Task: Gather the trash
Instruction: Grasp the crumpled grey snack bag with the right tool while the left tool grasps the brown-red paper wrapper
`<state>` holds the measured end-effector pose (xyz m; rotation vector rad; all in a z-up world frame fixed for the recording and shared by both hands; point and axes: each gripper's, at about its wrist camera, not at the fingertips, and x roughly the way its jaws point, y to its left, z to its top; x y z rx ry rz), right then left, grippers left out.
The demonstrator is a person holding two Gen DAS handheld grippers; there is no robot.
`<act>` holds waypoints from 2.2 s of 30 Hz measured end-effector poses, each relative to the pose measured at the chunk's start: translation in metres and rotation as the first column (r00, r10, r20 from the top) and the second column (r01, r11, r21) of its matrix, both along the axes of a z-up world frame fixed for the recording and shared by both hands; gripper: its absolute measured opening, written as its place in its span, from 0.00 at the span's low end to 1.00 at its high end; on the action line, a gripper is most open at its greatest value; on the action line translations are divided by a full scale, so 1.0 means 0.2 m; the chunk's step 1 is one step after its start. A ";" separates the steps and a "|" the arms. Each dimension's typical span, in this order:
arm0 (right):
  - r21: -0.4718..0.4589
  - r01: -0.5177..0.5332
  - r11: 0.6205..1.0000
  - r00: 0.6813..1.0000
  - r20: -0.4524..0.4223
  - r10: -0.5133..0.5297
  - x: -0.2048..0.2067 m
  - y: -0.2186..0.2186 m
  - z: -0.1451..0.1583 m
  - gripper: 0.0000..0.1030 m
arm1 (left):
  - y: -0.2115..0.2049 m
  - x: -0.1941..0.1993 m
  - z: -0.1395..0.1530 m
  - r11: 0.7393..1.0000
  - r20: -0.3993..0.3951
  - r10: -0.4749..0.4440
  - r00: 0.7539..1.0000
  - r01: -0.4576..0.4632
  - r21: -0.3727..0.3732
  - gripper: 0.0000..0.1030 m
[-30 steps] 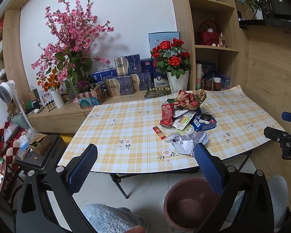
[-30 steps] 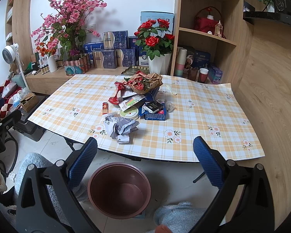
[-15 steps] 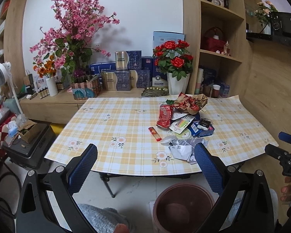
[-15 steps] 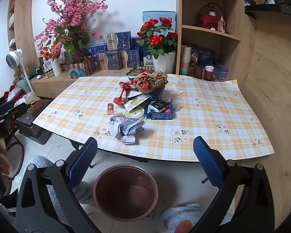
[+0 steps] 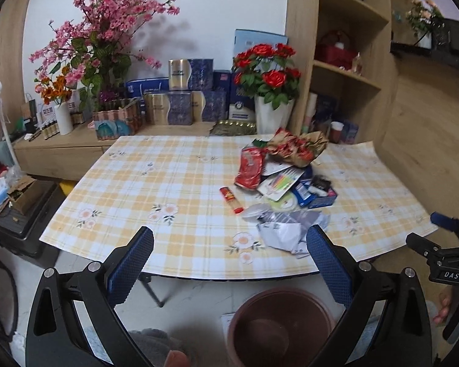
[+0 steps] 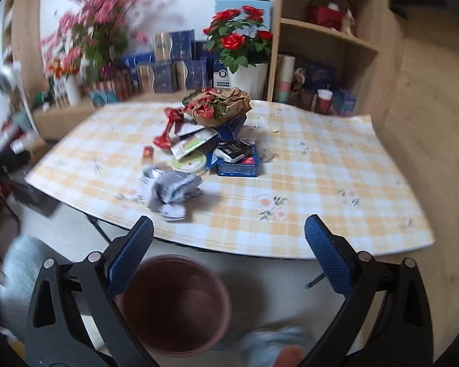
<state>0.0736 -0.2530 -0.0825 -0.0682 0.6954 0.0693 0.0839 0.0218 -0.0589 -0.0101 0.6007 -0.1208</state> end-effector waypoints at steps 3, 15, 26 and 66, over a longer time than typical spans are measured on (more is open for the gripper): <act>0.021 -0.064 0.998 0.998 -0.003 0.064 0.08 0.03 -0.04 0.95 | 0.03 0.04 -0.03 0.999 -0.026 0.039 0.999 -0.039 0.034 0.95; -0.112 -0.402 0.909 0.914 -0.111 0.390 0.57 0.42 -0.27 0.95 | 0.16 0.14 -0.14 0.996 -0.074 0.069 0.995 -0.064 0.059 0.95; -0.262 -0.539 0.801 0.830 -0.328 0.451 0.90 0.65 -0.57 0.93 | 0.23 0.23 -0.25 0.998 -0.126 0.060 0.990 -0.056 0.031 0.94; 0.121 -0.112 0.986 0.980 -0.153 0.130 0.64 -0.18 -0.43 0.38 | -0.42 1.50 -0.42 0.682 -0.366 -0.235 0.901 -0.116 -0.722 0.47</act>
